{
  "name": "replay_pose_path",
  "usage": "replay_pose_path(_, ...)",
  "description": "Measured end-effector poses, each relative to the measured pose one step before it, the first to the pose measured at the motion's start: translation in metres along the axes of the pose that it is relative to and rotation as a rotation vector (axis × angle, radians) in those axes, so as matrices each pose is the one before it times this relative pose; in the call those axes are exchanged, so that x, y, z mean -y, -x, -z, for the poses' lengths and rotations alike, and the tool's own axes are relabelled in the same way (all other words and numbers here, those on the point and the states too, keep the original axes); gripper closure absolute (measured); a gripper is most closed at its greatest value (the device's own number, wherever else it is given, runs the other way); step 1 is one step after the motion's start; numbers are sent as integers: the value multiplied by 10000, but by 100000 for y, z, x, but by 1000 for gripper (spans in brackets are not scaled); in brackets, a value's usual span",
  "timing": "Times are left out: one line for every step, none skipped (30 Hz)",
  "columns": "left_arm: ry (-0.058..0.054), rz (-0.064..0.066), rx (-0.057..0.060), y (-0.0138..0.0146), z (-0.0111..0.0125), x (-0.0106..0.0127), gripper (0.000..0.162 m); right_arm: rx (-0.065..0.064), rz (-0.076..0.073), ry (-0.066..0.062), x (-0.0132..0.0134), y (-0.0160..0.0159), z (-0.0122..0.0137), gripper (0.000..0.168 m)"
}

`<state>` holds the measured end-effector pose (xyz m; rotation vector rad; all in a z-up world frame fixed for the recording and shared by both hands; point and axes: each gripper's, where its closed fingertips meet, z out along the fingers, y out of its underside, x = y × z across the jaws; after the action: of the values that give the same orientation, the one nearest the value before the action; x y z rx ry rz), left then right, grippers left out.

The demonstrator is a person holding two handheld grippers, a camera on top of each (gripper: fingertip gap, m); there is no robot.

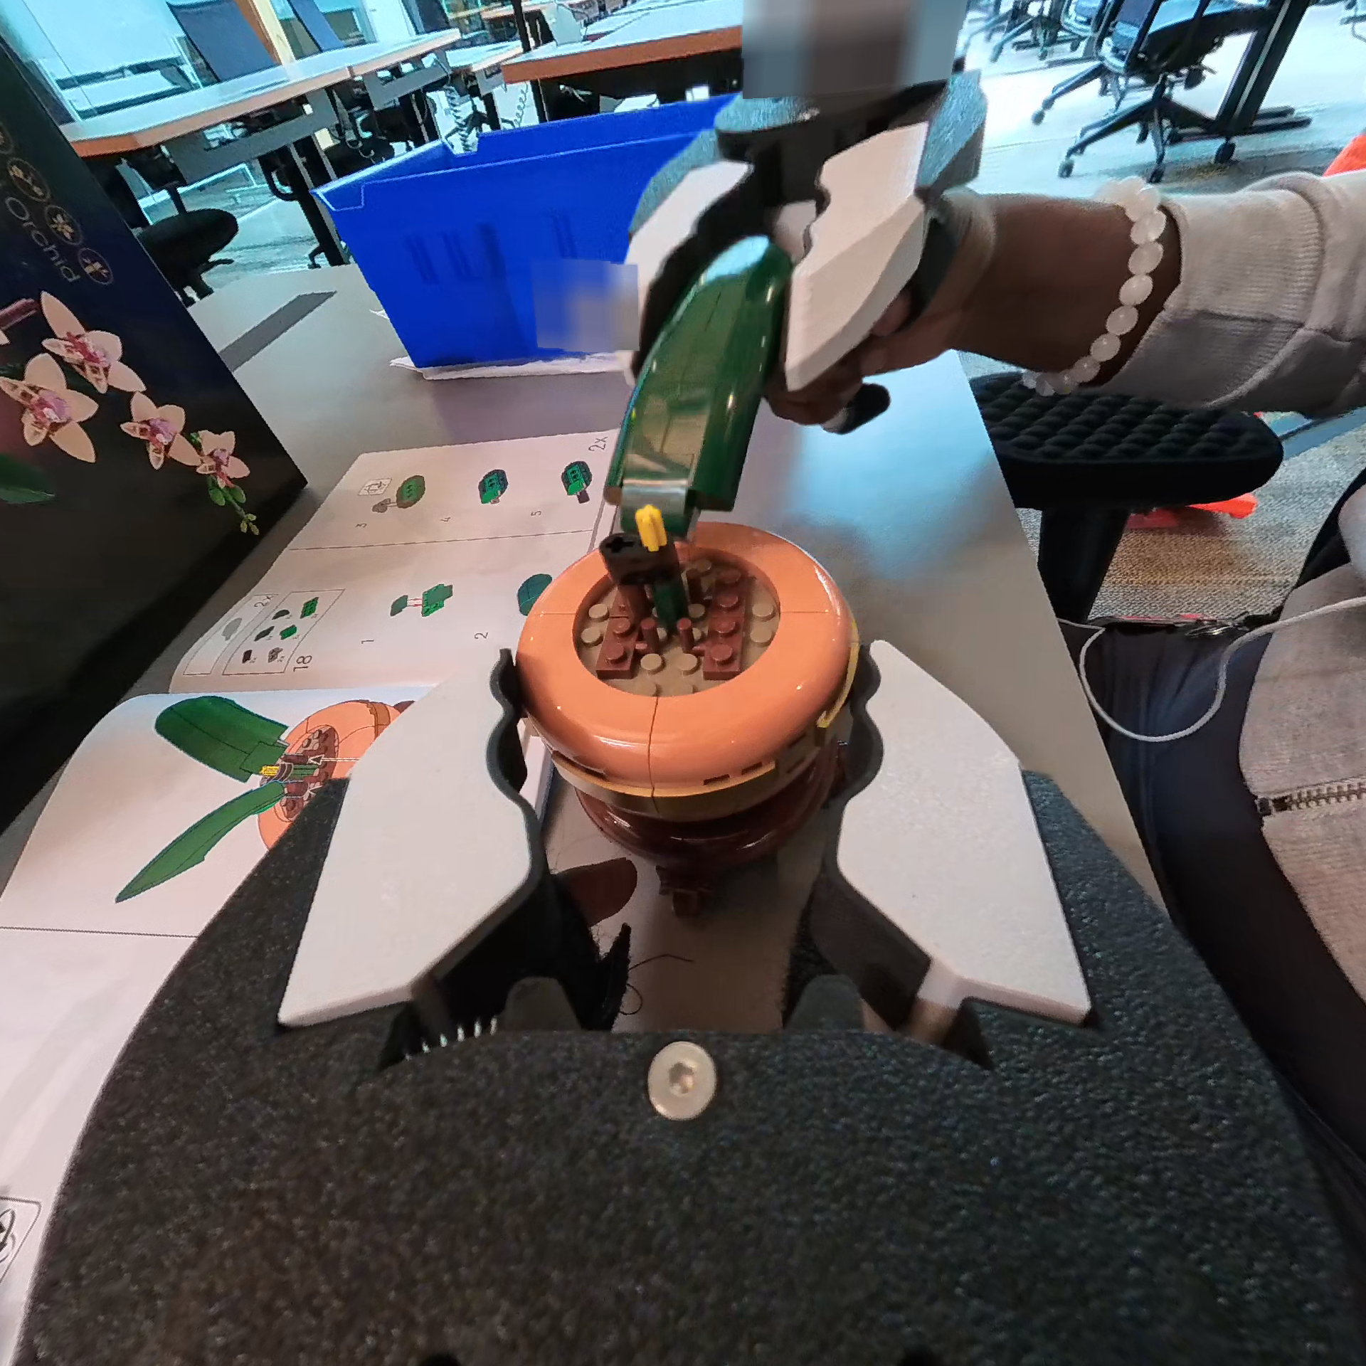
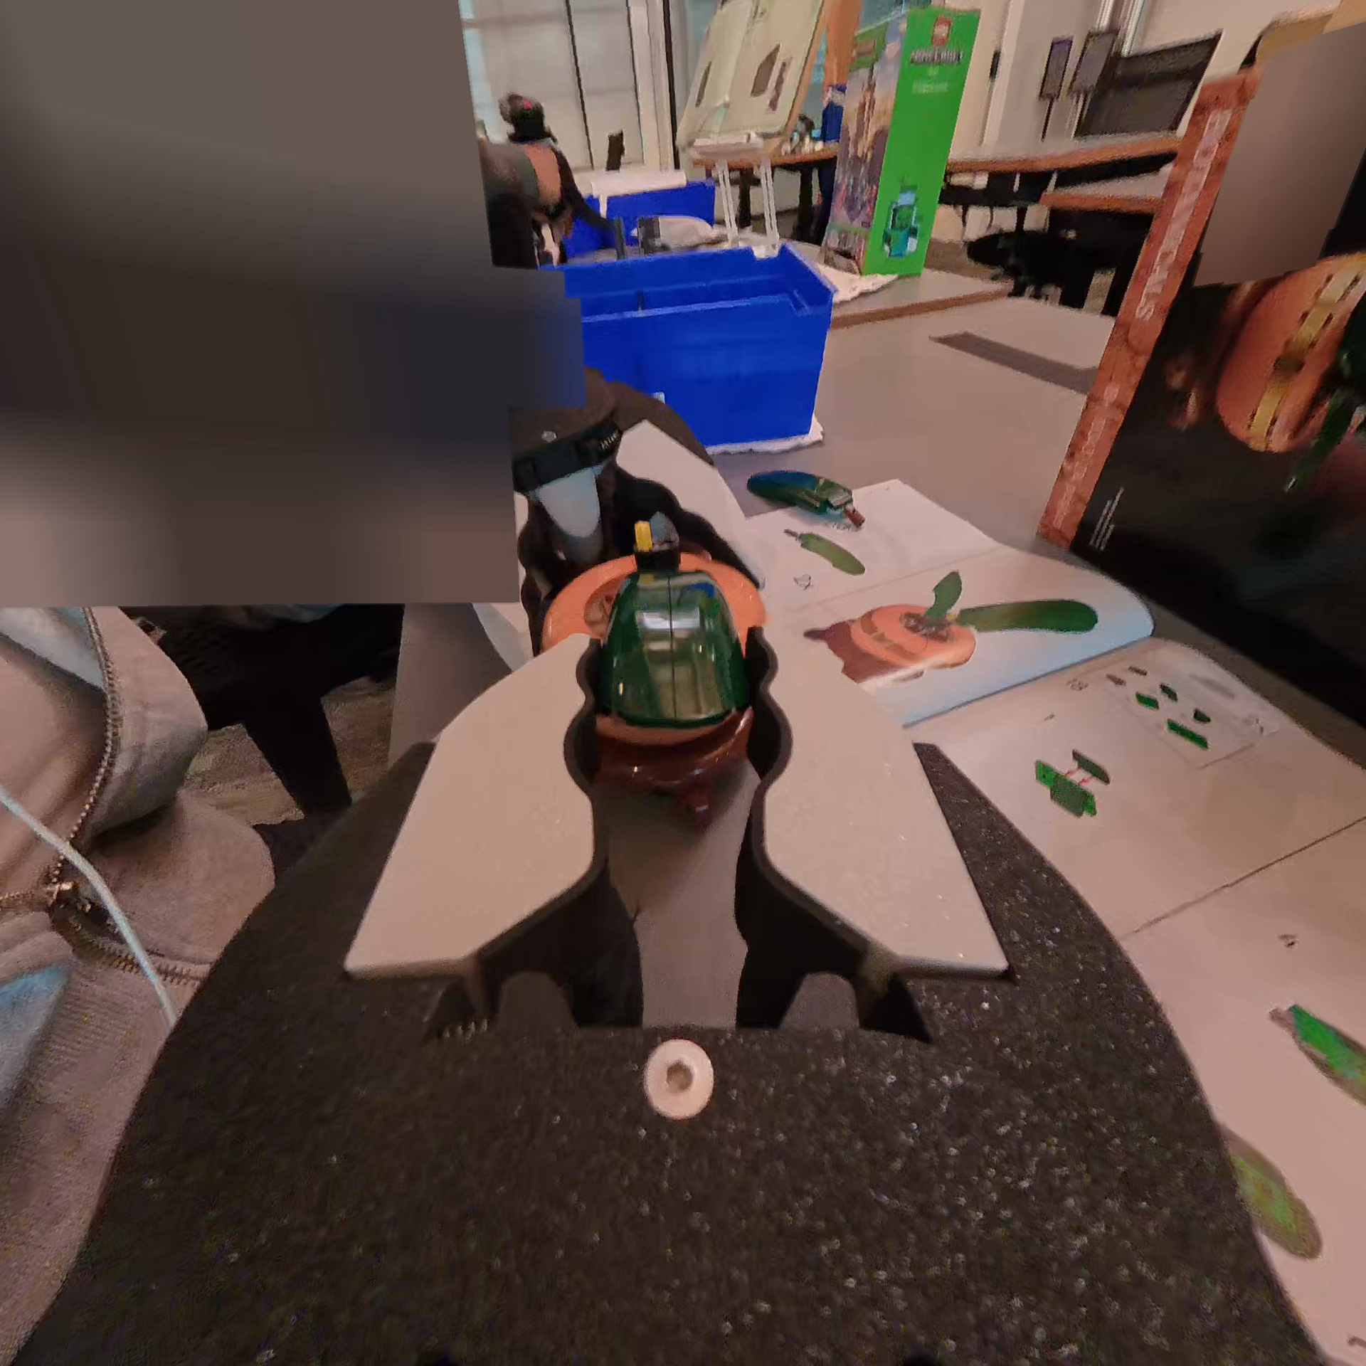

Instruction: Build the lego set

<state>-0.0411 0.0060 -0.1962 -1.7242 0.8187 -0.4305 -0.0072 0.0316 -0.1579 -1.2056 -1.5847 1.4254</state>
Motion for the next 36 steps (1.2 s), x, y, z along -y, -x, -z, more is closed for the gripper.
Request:
replay_pose_path(5,30,46,60,26,-6,77,-29,-92,127,-481,-103,52,132)
replay_pose_path(5,19,23,45,6,0,77,-16,-96,6,-251,-60,54,132)
replay_pose_path(0,-16,9,-6,11,-11,77,13,-138,-71,-84,-18,45,132)
replay_pose_path(-1,-26,16,-3,1,6,77,28,-151,-54,-60,-26,15,132)
replay_pose_path(1,-6,10,-11,2,1,77,37,-149,-40,-39,-24,3,132)
replay_pose_path(2,6,7,4,-15,-7,77,37,-136,-31,-15,-44,1,132)
replay_pose_path(3,1,9,32,-19,1,77,32,-112,-13,-29,-39,6,132)
replay_pose_path(2,-6,13,29,-5,-2,77,21,-94,1,-79,-35,-3,132)
replay_pose_path(3,-9,18,1,0,-10,77,4,-99,-25,-73,-37,8,132)
replay_pose_path(5,-6,25,23,-10,0,77,-16,-122,-29,-79,-76,-8,132)
replay_pose_path(7,1,27,22,9,2,77,7,-128,-8,-109,-30,12,132)
replay_pose_path(3,-4,18,17,-7,-11,77,28,-124,-4,-108,-20,10,132)
replay_pose_path(3,-8,18,-26,5,2,77,19,-117,-19,-93,-22,15,132)
replay_pose_path(5,-5,22,27,14,2,77,25,-110,-32,-80,1,7,132)
replay_pose_path(5,-2,30,38,-26,-7,77,49,-89,-33,-39,-11,5,133)
replay_pose_path(9,11,41,45,-7,-7,77,80,-42,-59,86,72,16,133)
replay_pose_path(11,26,69,59,-48,-26,77,7,-20,-103,191,-49,43,131)
replay_pose_path(10,15,95,54,-55,-48,77,-43,-7,-157,307,-185,125,127)
replay_pose_path(14,10,101,66,-25,1,77,-65,-1,-220,427,-168,210,124)
replay_pose_path(14,28,91,64,-3,2,77,-89,-14,-282,517,-207,298,121)
replay_pose_path(21,56,124,134,-23,-6,77,-193,-47,-305,546,-359,342,117)
replay_pose_path(30,72,197,216,-28,-14,77,-260,-49,-273,478,-421,394,113)
replay_pose_path(34,59,235,268,-57,-28,77,-177,25,-228,368,-283,330,110)
replay_pose_path(25,65,180,220,-107,-18,77,-89,109,-192,277,-76,252,108)
replay_pose_path(20,56,130,91,-57,14,77,-175,159,-173,228,-72,197,103)
replay_pose_path(24,66,161,114,-71,15,77,-210,268,-179,215,-71,116,96)
replay_pose_path(31,77,215,134,-127,22,77,-208,369,-192,245,-2,45,89)
replay_pose_path(41,109,276,176,-165,36,77,-177,422,-166,252,51,12,83)
replay_pose_path(42,105,316,127,-198,39,77,-131,421,-135,254,113,-2,75)
replay_pose_path(46,86,338,96,-188,43,77,-67,385,-107,251,208,24,69)
replay_pose_path(52,44,324,27,-165,42,77,-15,359,-74,273,255,70,65)
replay_pose_path(100,-122,289,-69,-151,-46,77,0,350,-54,290,239,117,64)
replay_pose_path(152,-401,251,-169,-136,-145,76,12,346,-47,324,227,172,64)
replay_pose_path(161,-499,214,-165,-115,-201,76,71,326,-51,355,271,192,64)
replay_pose_path(122,-581,111,-287,-72,-160,76,83,274,-73,413,227,183,66)
replay_pose_path(83,-582,48,-309,-50,-143,76,84,211,-54,373,172,229,69)
